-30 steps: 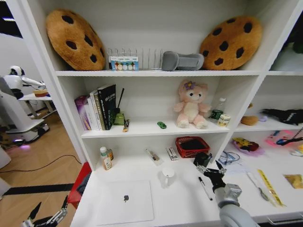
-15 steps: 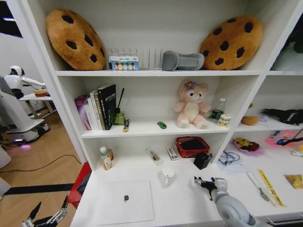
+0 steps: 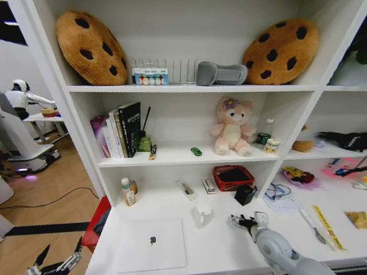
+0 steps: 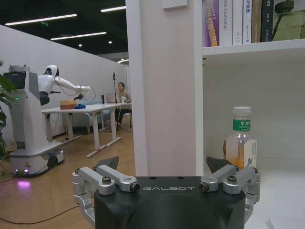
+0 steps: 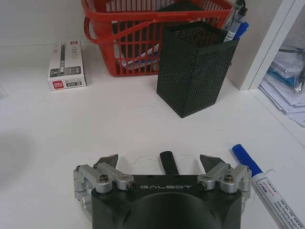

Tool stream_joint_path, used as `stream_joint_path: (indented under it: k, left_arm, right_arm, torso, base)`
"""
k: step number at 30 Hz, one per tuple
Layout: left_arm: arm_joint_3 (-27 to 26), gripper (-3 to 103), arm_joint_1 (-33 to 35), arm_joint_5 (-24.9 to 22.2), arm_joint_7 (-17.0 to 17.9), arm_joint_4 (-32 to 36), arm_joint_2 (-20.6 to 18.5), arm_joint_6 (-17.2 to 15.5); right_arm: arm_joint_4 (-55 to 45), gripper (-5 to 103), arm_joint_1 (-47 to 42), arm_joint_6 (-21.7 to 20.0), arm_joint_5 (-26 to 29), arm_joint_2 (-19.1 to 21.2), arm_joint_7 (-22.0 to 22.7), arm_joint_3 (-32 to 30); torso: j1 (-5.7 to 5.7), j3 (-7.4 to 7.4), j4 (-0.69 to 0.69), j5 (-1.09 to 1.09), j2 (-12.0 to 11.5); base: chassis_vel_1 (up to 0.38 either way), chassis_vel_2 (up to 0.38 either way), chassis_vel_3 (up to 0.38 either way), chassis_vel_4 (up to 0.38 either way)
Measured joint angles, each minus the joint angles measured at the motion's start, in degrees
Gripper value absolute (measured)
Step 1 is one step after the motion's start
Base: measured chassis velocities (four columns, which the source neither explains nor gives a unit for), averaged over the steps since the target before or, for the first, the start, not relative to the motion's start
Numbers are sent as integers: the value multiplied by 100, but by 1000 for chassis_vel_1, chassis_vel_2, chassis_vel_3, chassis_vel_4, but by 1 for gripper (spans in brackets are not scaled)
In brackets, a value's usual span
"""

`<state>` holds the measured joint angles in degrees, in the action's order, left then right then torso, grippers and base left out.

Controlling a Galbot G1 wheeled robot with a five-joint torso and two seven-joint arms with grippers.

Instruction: Organize the objects on the table.

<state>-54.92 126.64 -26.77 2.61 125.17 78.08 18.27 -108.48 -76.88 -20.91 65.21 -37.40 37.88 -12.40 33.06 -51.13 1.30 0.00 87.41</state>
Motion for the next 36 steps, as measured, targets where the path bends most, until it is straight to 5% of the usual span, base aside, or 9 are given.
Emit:
stream_joint_path:
  k: [22,29,35,36]
  left_arm:
    - [0,100,0,0,0,0,0,0]
    - [0,100,0,0,0,0,0,0]
    - [0,100,0,0,0,0,0,0]
    - [0,100,0,0,0,0,0,0]
  right_arm:
    - [-32,13,-361,296,-83,-447,174,-269]
    - [-56,12,-386,424,-187,-427,171,-374]
    - [-162,12,-467,1298,-1496,-510,-309,-578]
    - [-161,12,-457,1642,-2087,-560,-446,-646]
  torso:
    - [-2,1,-1,2,2]
    - [-1,-2,1,6,-1]
    - [0,-2,1,3,-1]
    - [0,-1,1,2,-1]
  base:
    - [0,0,0,0]
    - [0,0,0,0]
    - [0,0,0,0]
    - [0,0,0,0]
